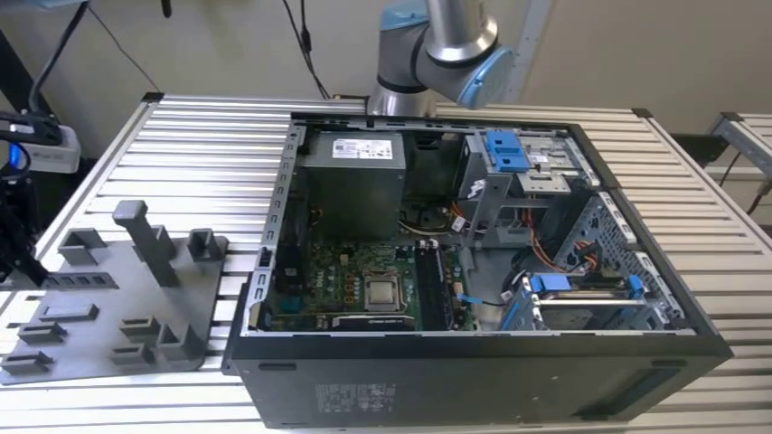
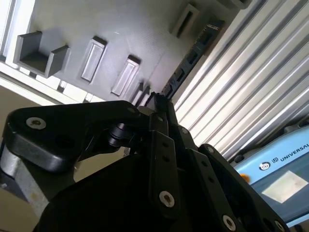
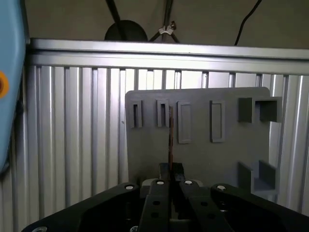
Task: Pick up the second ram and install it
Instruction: 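Pick up the second ram and move it above second insertion slot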
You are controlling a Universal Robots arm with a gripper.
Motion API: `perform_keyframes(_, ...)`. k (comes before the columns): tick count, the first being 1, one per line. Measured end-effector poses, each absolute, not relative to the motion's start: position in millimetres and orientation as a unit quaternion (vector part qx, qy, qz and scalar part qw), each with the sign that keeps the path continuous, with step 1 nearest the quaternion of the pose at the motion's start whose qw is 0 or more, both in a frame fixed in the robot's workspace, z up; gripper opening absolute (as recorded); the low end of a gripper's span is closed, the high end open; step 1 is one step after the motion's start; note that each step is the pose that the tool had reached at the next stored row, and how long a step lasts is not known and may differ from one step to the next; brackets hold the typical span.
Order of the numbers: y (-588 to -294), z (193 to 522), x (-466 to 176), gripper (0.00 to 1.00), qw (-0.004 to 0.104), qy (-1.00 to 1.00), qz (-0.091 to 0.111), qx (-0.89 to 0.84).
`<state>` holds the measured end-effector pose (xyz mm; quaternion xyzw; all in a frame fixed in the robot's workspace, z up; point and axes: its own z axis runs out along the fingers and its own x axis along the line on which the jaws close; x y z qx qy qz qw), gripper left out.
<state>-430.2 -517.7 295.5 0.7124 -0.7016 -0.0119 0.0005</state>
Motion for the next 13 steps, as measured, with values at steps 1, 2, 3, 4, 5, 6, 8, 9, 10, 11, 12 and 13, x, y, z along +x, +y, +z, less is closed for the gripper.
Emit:
perform_keyframes(1,-518,297,-430,0.14,0.0,-0.702,-0.012,0.712)
perform_keyframes(2,-518,298,-430,0.14,0.0,-0.702,-0.012,0.712)
perform_keyframes(3,-518,299,-430,0.14,0.0,-0.703,-0.012,0.712)
perform_keyframes(4,-518,300,-430,0.14,0.0,-0.703,-0.012,0.711)
perform_keyframes(5,-518,301,-430,0.14,0.0,-0.703,-0.012,0.711)
perform_keyframes(6,-518,302,-430,0.14,0.0,-0.703,-0.012,0.711)
perform_keyframes(8,-518,304,-430,0.14,0.0,-0.703,-0.012,0.711)
perform_keyframes(9,-518,305,-430,0.14,0.0,-0.703,-0.012,0.711)
perform_keyframes(10,-518,306,-430,0.14,0.0,-0.703,-0.012,0.711)
perform_keyframes(11,-518,307,-430,0.14,0.0,-0.704,-0.012,0.711)
perform_keyframes(12,-518,308,-430,0.14,0.0,-0.704,-0.012,0.71)
perform_keyframes(13,-518,310,-430,0.14,0.0,-0.704,-0.012,0.71)
